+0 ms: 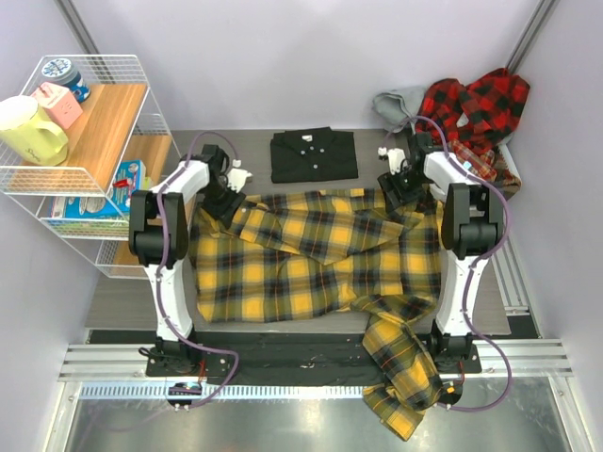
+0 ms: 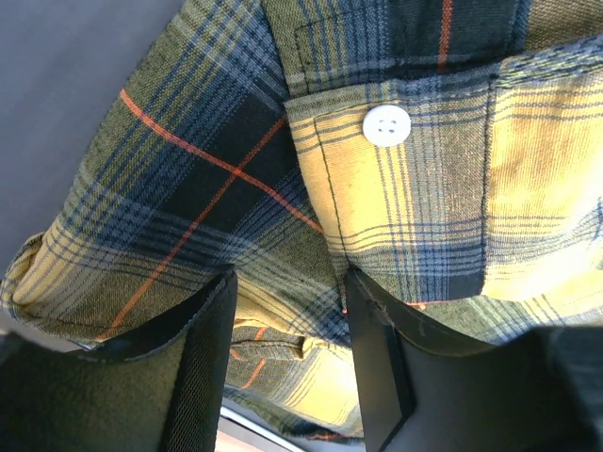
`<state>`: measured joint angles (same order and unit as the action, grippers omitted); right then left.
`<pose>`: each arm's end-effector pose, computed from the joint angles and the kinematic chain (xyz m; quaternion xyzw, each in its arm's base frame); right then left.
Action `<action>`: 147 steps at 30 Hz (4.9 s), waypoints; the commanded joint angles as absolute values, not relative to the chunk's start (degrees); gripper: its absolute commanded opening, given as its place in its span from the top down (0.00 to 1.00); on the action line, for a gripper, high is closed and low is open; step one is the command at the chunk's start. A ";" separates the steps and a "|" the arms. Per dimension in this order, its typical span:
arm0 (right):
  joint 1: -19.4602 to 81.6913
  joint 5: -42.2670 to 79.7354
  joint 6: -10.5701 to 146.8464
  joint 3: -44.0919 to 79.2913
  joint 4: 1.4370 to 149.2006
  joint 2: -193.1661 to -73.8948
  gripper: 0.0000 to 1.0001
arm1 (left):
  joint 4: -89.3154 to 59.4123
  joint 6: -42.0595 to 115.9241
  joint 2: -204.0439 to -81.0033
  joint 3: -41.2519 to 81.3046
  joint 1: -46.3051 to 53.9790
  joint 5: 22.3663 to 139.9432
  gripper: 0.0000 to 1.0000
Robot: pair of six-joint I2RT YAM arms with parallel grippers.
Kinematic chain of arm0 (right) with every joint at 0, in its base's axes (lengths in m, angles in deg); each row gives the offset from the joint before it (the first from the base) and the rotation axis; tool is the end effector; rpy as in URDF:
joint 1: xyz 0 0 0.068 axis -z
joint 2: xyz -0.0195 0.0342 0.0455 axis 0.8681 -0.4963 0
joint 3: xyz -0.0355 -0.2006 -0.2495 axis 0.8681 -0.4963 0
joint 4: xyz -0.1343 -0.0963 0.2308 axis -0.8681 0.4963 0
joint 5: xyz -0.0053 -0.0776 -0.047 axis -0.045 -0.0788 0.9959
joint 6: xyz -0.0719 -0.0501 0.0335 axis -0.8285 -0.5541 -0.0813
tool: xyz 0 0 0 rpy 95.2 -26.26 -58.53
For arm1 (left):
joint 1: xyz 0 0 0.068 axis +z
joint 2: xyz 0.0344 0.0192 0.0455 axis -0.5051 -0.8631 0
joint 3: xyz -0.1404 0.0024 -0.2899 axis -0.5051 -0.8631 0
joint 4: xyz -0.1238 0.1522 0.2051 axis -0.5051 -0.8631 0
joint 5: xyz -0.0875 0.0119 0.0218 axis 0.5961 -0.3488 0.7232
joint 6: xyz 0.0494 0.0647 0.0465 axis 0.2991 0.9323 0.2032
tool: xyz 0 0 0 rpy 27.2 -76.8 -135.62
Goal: Fold and stack the long sleeve shirts
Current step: Fold the shirt
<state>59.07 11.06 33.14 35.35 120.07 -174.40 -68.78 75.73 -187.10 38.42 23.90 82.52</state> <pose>0.4937 0.0325 0.1552 -0.2667 0.9446 0.0959 0.1656 0.4606 -0.0662 0.1509 0.2939 0.9491 -0.0684 0.0908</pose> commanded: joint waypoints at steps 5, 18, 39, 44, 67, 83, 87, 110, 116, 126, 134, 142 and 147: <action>58.57 5.05 34.08 45.41 120.93 -173.15 0.28 | -65.83 75.58 -185.17 43.75 24.97 85.52 0.45; 59.45 -3.07 28.54 18.19 136.33 -138.42 0.17 | -59.80 77.79 -147.11 22.21 -2.06 111.66 0.24; 68.50 -1.22 42.16 7.27 130.36 -128.39 0.15 | -42.99 88.51 -180.23 43.22 -49.03 105.77 0.33; 68.59 -2.28 41.99 7.80 130.45 -129.35 0.15 | -33.52 87.53 -181.73 37.78 -50.35 99.89 0.35; 69.12 -1.49 38.04 10.78 132.02 -135.59 0.16 | -26.01 51.63 -163.70 14.41 -20.40 96.25 0.81; 69.47 -3.42 32.93 9.90 136.95 -139.46 0.20 | -63.87 113.20 -160.44 27.55 -24.56 114.66 0.32; 69.47 -4.21 33.37 10.26 137.04 -139.81 0.20 | -78.30 126.79 -171.41 39.06 -31.88 111.22 0.30; 69.56 -5.79 33.72 7.97 135.81 -139.81 0.20 | -92.91 139.13 -191.75 59.30 -45.95 99.78 0.24; 69.82 -5.79 33.73 8.06 135.54 -139.81 0.20 | -88.69 137.64 -194.55 59.65 -45.95 99.52 0.24; 70.17 -5.09 33.38 7.71 135.63 -138.85 0.17 | -82.00 134.91 -200.10 56.58 -45.42 96.62 0.28; 70.52 -5.79 32.50 7.88 135.63 -137.36 0.17 | -81.32 127.55 -190.27 54.38 -44.81 103.18 0.98; 72.11 -11.50 32.93 18.94 135.37 -133.41 0.14 | -53.32 73.15 -170.16 54.92 -31.04 110.70 1.00; 74.13 -18.26 35.83 27.56 133.70 -128.31 0.09 | -30.28 48.81 -159.24 38.85 -23.73 98.41 1.00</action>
